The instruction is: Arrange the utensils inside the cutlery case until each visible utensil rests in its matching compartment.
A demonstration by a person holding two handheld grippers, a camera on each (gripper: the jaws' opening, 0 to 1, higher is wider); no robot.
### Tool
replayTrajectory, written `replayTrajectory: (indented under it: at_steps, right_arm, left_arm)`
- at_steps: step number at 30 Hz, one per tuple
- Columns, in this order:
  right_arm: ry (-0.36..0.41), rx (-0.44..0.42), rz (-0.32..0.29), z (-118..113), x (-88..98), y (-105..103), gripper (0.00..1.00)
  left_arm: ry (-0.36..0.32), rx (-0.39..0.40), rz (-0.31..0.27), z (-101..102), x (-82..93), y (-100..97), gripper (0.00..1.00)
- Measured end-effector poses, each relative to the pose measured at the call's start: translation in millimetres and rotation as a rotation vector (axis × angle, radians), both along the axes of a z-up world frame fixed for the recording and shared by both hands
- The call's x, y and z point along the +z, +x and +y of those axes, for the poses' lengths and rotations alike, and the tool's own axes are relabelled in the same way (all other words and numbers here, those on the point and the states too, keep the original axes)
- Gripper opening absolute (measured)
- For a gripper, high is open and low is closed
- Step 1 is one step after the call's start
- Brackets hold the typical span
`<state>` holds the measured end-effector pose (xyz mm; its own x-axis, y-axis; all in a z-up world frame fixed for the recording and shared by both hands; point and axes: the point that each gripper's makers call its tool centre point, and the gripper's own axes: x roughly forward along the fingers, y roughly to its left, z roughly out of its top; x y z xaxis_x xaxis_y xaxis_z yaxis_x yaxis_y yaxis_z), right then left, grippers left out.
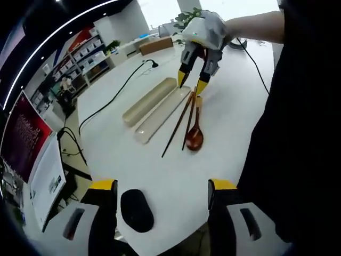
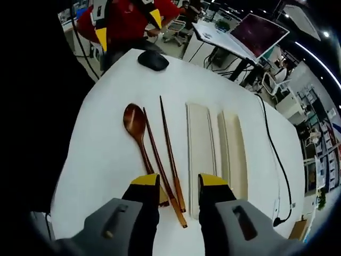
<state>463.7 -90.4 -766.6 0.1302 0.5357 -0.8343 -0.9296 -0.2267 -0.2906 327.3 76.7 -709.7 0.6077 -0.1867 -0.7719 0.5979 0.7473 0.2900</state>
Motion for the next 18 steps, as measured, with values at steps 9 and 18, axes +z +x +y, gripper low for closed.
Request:
replayTrajectory:
  at_steps: [9, 18]
  right_arm:
    - [-0.03, 0.039, 0.046, 9, -11.2, -9, 0.14]
    - [-0.068, 0.081, 0.088, 14, -22.2, -20, 0.05]
  left_arm:
    - [0.002, 0.003, 0.001, 0, -1.8, -3.7, 0.7]
    - [-0.011, 0.003, -0.001, -3, -1.0, -5.7, 0.7]
